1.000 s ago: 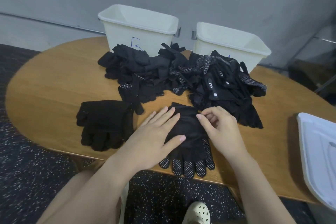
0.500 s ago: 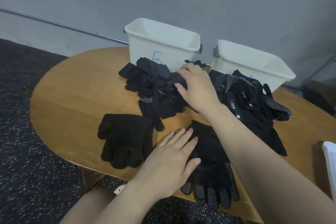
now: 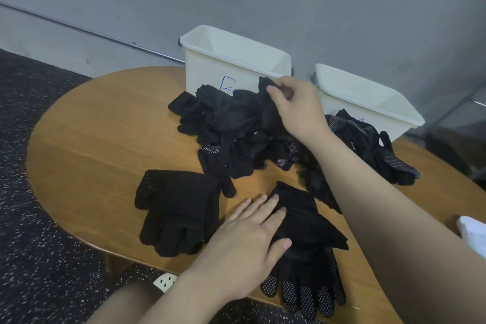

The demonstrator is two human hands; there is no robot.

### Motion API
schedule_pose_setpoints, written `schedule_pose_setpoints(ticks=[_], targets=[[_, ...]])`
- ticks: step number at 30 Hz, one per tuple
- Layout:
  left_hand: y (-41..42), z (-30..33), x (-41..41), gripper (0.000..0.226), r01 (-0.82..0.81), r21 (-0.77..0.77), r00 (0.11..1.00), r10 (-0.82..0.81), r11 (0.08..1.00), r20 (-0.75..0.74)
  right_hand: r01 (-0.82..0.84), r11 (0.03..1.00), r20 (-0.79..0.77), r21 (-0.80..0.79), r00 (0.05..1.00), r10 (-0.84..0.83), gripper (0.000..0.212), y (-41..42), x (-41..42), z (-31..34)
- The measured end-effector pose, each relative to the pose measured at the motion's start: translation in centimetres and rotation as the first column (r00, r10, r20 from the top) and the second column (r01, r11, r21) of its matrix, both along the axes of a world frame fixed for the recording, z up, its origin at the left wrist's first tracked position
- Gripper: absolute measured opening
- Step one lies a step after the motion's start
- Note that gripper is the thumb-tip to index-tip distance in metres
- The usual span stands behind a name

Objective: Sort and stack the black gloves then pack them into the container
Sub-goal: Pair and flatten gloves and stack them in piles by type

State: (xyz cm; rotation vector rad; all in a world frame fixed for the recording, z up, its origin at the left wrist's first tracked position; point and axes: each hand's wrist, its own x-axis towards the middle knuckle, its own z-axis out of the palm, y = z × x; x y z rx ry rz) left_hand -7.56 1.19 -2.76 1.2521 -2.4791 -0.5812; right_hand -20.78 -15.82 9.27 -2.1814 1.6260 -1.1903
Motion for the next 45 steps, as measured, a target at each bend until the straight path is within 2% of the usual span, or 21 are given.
schedule_pose_setpoints(ticks=[5,11,14,17,21,24,28,30,34,37,40,42,45], targets=[[0.0,0.2,-0.1,0.063,-0.01,0.024,1.0,0.01,1.0,0.005,0.061,0.997,0.193,-0.035,0.98,-0.054,0.02,1.0,-0.7,3.7],[0.0,0.4,-0.3,0.062,-0.053,0.043,0.996,0.056,0.998,-0.064,0.093,0.995,0.318,-0.023,0.945,-0.081,0.03,3.2,-2.4,7.0],[0.2,0.5,-0.3,0.06,-0.094,0.059,0.981,0.103,0.994,-0.165,0.094,0.995,0.353,-0.016,0.932,-0.082,0.027,4.6,-3.7,7.7],[0.6,0.9,-0.5,0.054,-0.18,0.068,0.926,0.192,0.981,-0.324,0.111,0.994,0.385,0.014,0.917,-0.108,0.022,5.9,-5.0,7.6],[-0.6,2.6,-2.1,0.05,-0.339,-0.111,0.847,0.252,0.934,-0.468,0.101,0.991,0.44,0.082,0.889,-0.128,0.023,7.0,-6.2,6.7],[-3.8,3.5,-3.6,0.059,-0.33,-0.218,0.897,0.233,0.919,-0.375,0.091,0.991,0.486,0.103,0.864,-0.13,0.024,7.8,-7.1,6.2],[-9.2,2.7,-4.6,0.071,-0.286,-0.201,0.956,0.266,0.937,-0.121,0.048,0.988,0.504,0.146,0.856,-0.116,0.035,8.6,-8.7,5.6],[-11.0,2.3,-4.8,0.062,-0.265,-0.175,0.964,0.261,0.948,-0.042,0.062,0.986,0.518,0.152,0.845,-0.133,0.038,9.0,-9.9,5.3],[-12.4,1.8,-5.1,0.058,-0.223,-0.139,0.966,0.238,0.965,0.103,0.106,0.981,0.593,0.161,0.784,-0.182,0.025,10.2,-12.7,5.2],[-12.5,2.0,-5.3,0.058,-0.223,-0.119,0.965,0.236,0.968,0.114,0.107,0.973,0.625,0.205,0.751,-0.214,0.022,11.1,-13.9,4.9],[-12.3,2.5,-4.8,0.058,-0.246,-0.095,0.968,0.25,0.965,0.034,0.085,0.966,0.643,0.243,0.732,-0.226,0.021,12.2,-14.2,4.5],[-11.7,3.2,-4.2,0.057,-0.259,-0.102,0.965,0.253,0.96,-0.069,0.063,0.966,0.653,0.252,0.726,-0.218,0.021,12.9,-13.9,4.4],[-9.2,5.0,-3.4,0.049,-0.262,-0.072,0.905,0.219,0.962,-0.365,-0.032,0.965,0.687,0.259,0.709,-0.161,0.02,14.2,-12.7,4.5]])
